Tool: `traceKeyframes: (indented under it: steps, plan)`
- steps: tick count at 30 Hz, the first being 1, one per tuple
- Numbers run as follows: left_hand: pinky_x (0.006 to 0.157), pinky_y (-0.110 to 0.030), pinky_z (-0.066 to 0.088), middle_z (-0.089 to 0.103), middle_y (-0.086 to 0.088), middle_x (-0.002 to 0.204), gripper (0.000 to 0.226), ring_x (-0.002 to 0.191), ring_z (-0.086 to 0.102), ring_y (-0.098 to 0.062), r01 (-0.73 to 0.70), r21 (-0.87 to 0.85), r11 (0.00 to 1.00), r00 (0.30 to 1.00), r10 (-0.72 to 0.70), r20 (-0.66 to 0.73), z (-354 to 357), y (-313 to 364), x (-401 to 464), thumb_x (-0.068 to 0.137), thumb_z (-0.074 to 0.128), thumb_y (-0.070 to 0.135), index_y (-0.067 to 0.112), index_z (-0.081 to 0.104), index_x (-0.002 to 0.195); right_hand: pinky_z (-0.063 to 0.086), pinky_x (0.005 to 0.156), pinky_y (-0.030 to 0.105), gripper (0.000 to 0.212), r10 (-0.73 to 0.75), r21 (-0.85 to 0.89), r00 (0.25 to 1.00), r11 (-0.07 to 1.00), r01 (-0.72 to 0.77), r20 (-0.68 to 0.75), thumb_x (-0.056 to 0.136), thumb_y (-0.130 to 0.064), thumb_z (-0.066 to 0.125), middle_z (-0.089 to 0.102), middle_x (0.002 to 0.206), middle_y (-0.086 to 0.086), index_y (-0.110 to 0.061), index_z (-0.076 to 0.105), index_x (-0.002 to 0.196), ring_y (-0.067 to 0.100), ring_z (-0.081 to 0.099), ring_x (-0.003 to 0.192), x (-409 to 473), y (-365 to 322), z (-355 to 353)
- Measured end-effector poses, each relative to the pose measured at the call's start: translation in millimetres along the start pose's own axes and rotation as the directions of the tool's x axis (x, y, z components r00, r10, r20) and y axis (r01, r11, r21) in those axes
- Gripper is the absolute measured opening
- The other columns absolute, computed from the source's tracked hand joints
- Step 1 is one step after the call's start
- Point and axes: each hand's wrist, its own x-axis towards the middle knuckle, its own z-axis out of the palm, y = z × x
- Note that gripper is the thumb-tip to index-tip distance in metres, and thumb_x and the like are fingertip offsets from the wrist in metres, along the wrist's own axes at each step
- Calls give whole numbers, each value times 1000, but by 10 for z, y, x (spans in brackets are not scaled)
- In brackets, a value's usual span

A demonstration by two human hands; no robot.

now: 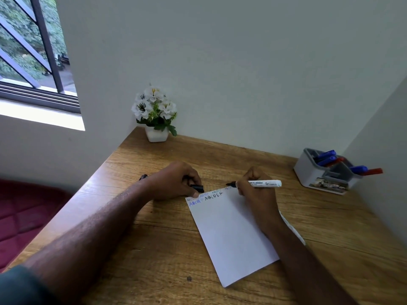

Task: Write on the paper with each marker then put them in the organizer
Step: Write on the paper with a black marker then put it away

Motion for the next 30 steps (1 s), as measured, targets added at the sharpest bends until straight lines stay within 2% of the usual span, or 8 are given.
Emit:
traceKeyframes:
  steps: [4, 9, 12, 15, 21, 24, 27, 30]
  plan:
    - [75, -26, 47, 67, 15, 94, 18, 88, 58, -7, -34, -57, 998, 994, 28, -107, -18, -30, -14, 83, 76, 25, 29, 73, 100, 46, 56, 36, 18, -160, -10, 987, 987, 160, 22, 81, -6, 77, 66, 68, 7, -4, 63, 70, 28, 63, 66, 21, -28, 6]
    - [72, -6, 42, 69, 16, 97, 18, 88, 58, 0, -122, -139, 983, 973, 90, -213, -35, 39, -46, 85, 74, 19, 27, 73, 102, 47, 62, 46, 19, -204, 182, 969, 967, 177, 138, 83, -22, 73, 67, 71, 17, -11, 67, 68, 40, 63, 71, -31, -93, -25]
    - [71, -7, 42, 69, 18, 100, 19, 92, 58, 3, -123, -136, 983, 973, 93, -210, -31, 37, -50, 86, 72, 20, 29, 72, 103, 46, 61, 42, 12, -176, 234, 968, 963, 132, 178, 82, -13, 69, 72, 74, 14, -2, 68, 80, 25, 62, 65, -29, -74, -21]
    - [71, -8, 43, 69, 22, 99, 20, 94, 59, 4, -141, -143, 980, 973, 111, -203, -29, 42, -55, 87, 72, 19, 30, 72, 103, 46, 61, 40, 8, -188, 279, 963, 951, 130, 192, 83, -7, 68, 73, 75, 16, 1, 66, 82, 23, 61, 63, -36, -74, -13]
    - [74, -12, 45, 68, 23, 96, 21, 92, 61, -5, -209, -153, 966, 966, 180, -184, -24, 97, -74, 88, 71, 17, 31, 73, 103, 50, 63, 51, 11, -204, 264, 952, 954, 142, 229, 87, -4, 69, 73, 73, 10, -11, 68, 78, 21, 61, 62, -56, -111, 7]
    - [72, -13, 45, 70, 18, 96, 21, 91, 61, -7, -217, -169, 961, 967, 188, -171, -16, 108, -71, 87, 71, 16, 28, 74, 104, 50, 65, 48, 12, -187, 258, 953, 958, 124, 238, 86, -11, 70, 73, 73, 8, -18, 71, 77, 23, 61, 64, -69, -115, 12]
    - [71, -12, 44, 70, 21, 96, 21, 93, 61, -1, -216, -171, 961, 970, 192, -149, -15, 111, -66, 88, 70, 16, 29, 74, 105, 50, 66, 42, 9, -190, 259, 949, 958, 124, 250, 88, -9, 71, 73, 73, 9, -5, 71, 80, 22, 62, 64, -65, -111, 20]
    - [72, -27, 51, 73, 10, 93, 16, 89, 65, -12, -242, -241, 940, 964, 205, -170, 0, 112, -60, 88, 71, 15, 22, 75, 102, 47, 67, 30, 17, -168, 326, 949, 942, 76, 267, 89, -7, 70, 71, 75, 18, 6, 66, 79, 15, 62, 66, -58, -92, 9]
